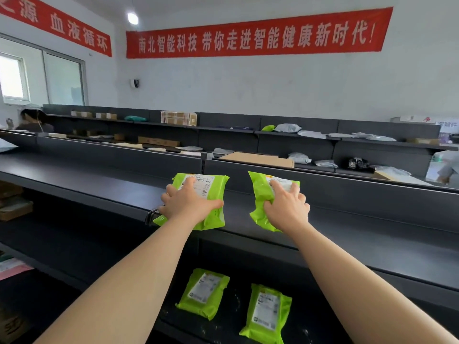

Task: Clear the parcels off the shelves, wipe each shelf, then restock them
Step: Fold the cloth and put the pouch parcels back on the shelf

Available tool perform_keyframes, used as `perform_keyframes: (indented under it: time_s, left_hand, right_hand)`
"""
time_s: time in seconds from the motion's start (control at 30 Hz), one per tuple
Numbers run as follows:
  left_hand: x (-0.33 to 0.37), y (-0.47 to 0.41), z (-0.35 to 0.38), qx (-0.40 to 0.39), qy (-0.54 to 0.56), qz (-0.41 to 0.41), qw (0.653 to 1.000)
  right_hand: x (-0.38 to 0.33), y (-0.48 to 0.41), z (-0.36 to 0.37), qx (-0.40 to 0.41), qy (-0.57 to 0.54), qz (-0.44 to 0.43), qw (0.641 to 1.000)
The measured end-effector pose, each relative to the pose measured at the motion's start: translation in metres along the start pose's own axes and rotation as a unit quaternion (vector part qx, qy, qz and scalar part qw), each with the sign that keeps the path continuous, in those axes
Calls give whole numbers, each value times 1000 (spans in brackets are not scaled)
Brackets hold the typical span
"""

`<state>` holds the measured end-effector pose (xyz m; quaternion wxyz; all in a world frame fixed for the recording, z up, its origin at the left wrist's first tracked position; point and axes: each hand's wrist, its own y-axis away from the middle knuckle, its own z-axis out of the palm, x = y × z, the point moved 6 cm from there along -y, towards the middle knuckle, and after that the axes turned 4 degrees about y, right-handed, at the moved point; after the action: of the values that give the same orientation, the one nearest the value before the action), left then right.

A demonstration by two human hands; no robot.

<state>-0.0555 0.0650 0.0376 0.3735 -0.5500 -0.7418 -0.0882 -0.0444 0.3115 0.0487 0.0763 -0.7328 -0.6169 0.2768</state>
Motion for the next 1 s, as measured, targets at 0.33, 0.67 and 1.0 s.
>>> perform_keyframes:
  time_s: [0.33, 0.67, 1.0]
  left_hand:
    - [21, -84, 57, -87, -38, 66, 993]
    - [42, -116, 107, -144, -84, 107, 980]
    - [37, -122, 132, -175, -144, 108, 968]
  right_hand:
    - [-8, -45, 30, 10, 52, 61, 997]
    - [2, -64, 44, -16, 100, 135, 986]
    - [17, -74, 55, -57, 141, 154, 976]
